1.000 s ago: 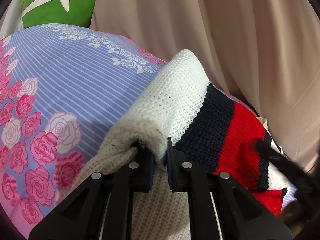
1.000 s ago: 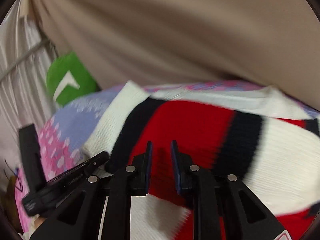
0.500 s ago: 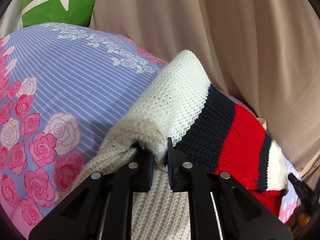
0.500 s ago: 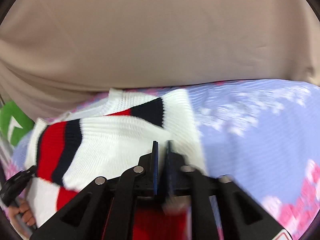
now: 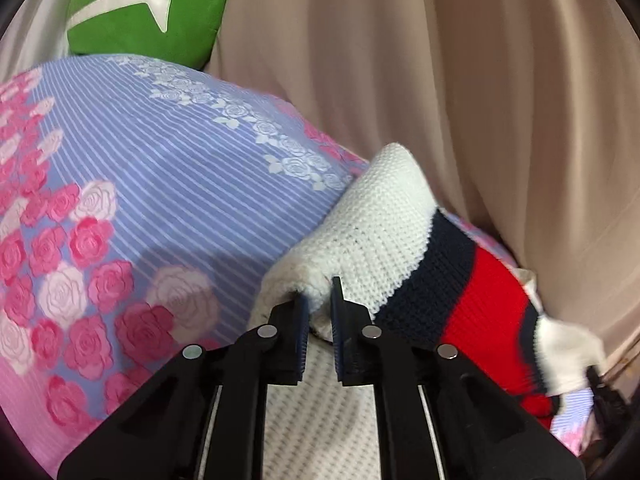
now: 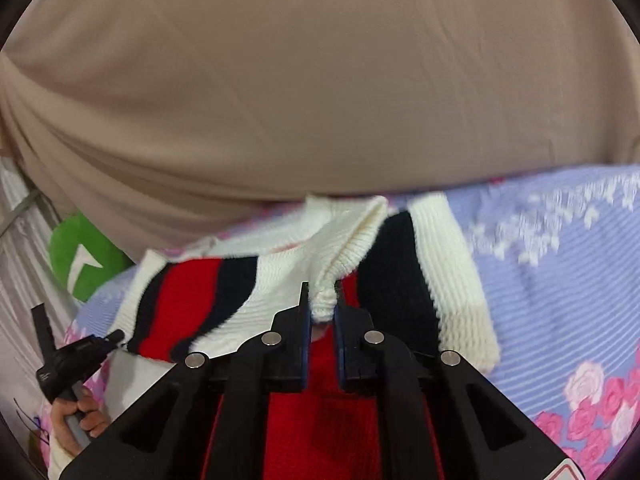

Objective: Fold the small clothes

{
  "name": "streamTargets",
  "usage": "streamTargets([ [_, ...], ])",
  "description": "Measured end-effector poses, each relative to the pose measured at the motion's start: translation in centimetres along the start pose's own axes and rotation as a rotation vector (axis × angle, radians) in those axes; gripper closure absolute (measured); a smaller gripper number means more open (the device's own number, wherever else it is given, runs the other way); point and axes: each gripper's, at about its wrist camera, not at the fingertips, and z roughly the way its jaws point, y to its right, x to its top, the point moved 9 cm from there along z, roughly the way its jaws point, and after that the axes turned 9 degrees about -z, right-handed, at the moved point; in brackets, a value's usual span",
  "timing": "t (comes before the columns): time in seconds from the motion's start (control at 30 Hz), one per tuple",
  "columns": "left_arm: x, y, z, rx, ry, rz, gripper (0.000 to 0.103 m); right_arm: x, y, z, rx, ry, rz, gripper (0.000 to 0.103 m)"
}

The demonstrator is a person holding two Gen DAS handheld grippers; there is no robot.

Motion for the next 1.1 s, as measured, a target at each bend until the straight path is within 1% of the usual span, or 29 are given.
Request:
streamTargets([
  [0.07, -0.5, -0.4, 1.2, 0.011, -0.026, -0.001, 0.094, -3.5, 2.2, 4.3, -0.085, -0.171, -0.010, 0.095],
  [0.1, -0.5, -0.3, 1.2, 0.018, -0.009, 0.016, 0.094, -4.0, 2.3, 4.8, -0.070, -0.154, -0.006, 0.096],
  [0.13, -0.6, -0.1, 1.0, 0.036, 0.000, 0.037, 0.094, -3.8, 2.2, 4.4, -0.064, -0.144, 0.000, 0.096],
  [0.2, -0.5, 0.0, 1.0, 0.051, 0.009, 0.056, 0.094, -2.9, 1.3, 2.7, -0.043, -0.093, 0.012, 0.095],
  [0.23, -0.5, -0.1, 1.1, 0.052, 0.008, 0.056, 0.094, -2.5, 0.7, 1.8, -0.038, -0.062, -0.003, 0.095],
  [0.27, -0.5, -0.2, 1.2, 0.051, 0.008, 0.054, 0.094, -2.7, 0.9, 1.6, -0.052, -0.061, -0.014, 0.095],
  [0.3, -0.4, -0.2, 1.2, 0.057, 0.009, 0.060, 0.093, -3.5, 1.3, 2.8, -0.081, -0.106, -0.019, 0.094],
  [0.33, -0.5, -0.1, 1.2, 0.066, 0.010, 0.069, 0.092, -4.4, 1.6, 4.4, -0.089, -0.156, -0.014, 0.093],
  [0.37, -0.8, 0.1, 1.0, 0.074, 0.011, 0.080, 0.092, -4.5, 1.8, 4.4, -0.075, -0.141, -0.001, 0.094],
  [0.4, -0.8, 0.2, 1.1, 0.078, 0.008, 0.092, 0.092, -4.3, 1.7, 3.8, -0.071, -0.154, 0.024, 0.094],
  [0.43, -0.8, 0.4, 0.9, 0.071, 0.003, 0.101, 0.091, -4.1, 1.5, 2.9, -0.067, -0.148, 0.052, 0.090],
  [0.47, -1.2, 0.6, 0.3, 0.053, -0.005, 0.106, 0.087, -3.9, 1.1, 2.0, -0.065, -0.140, 0.056, 0.080],
  [0.5, -1.3, 0.5, -0.4, 0.023, -0.018, 0.105, 0.086, -3.8, 1.2, 0.8, -0.069, -0.129, 0.037, 0.078],
  [0.53, -1.5, 0.3, -1.3, 0.002, -0.029, 0.108, 0.079, -4.1, 0.8, -0.7, -0.076, -0.119, 0.008, 0.078],
  [0.57, -1.8, 0.0, -2.4, -0.006, -0.037, 0.116, 0.067, -4.6, 0.5, -2.3, -0.083, -0.111, -0.023, 0.076],
  [0.6, -2.1, -0.6, -3.9, -0.013, -0.041, 0.134, 0.059, -5.7, 0.2, -4.4, -0.086, -0.106, -0.054, 0.073],
  [0.63, -2.6, -1.1, -5.2, -0.019, -0.041, 0.150, 0.047, -7.0, 0.3, -6.4, -0.087, -0.105, -0.072, 0.063],
  [0.67, -3.0, -1.8, -6.6, -0.023, -0.040, 0.166, 0.039, -9.1, 0.3, -8.6, -0.080, -0.113, -0.081, 0.054],
  [0.7, -3.8, -2.8, -8.4, -0.024, -0.046, 0.188, 0.037, -10.8, 0.3, -9.9, -0.069, -0.127, -0.082, 0.053],
  [0.8, -6.1, -6.1, -12.1, -0.015, -0.103, 0.225, 0.034, -17.3, 1.1, -14.9, -0.046, -0.196, -0.053, 0.053],
  [0.9, -9.1, -9.8, -15.2, -0.013, -0.175, 0.202, 0.034, -23.2, 1.4, -19.0, -0.027, -0.253, -0.001, 0.053],
  [0.93, -9.9, -10.9, -15.8, -0.018, -0.196, 0.185, 0.034, -24.7, 1.1, -19.9, -0.013, -0.265, 0.012, 0.053],
  [0.97, -10.8, -11.5, -16.5, -0.030, -0.215, 0.167, 0.034, -25.8, 0.7, -20.4, 0.002, -0.272, 0.028, 0.053],
  [1.0, -11.8, -12.0, -17.2, -0.054, -0.238, 0.141, 0.034, -26.7, 0.2, -21.3, 0.006, -0.257, 0.041, 0.052],
  [1.03, -12.7, -12.3, -17.7, -0.075, -0.255, 0.119, 0.034, -27.3, -0.3, -21.8, 0.025, -0.250, 0.052, 0.048],
  [1.1, -14.9, -12.1, -19.1, -0.131, -0.291, 0.084, 0.034, -28.0, -2.0, -22.1, 0.088, -0.240, 0.087, 0.047],
])
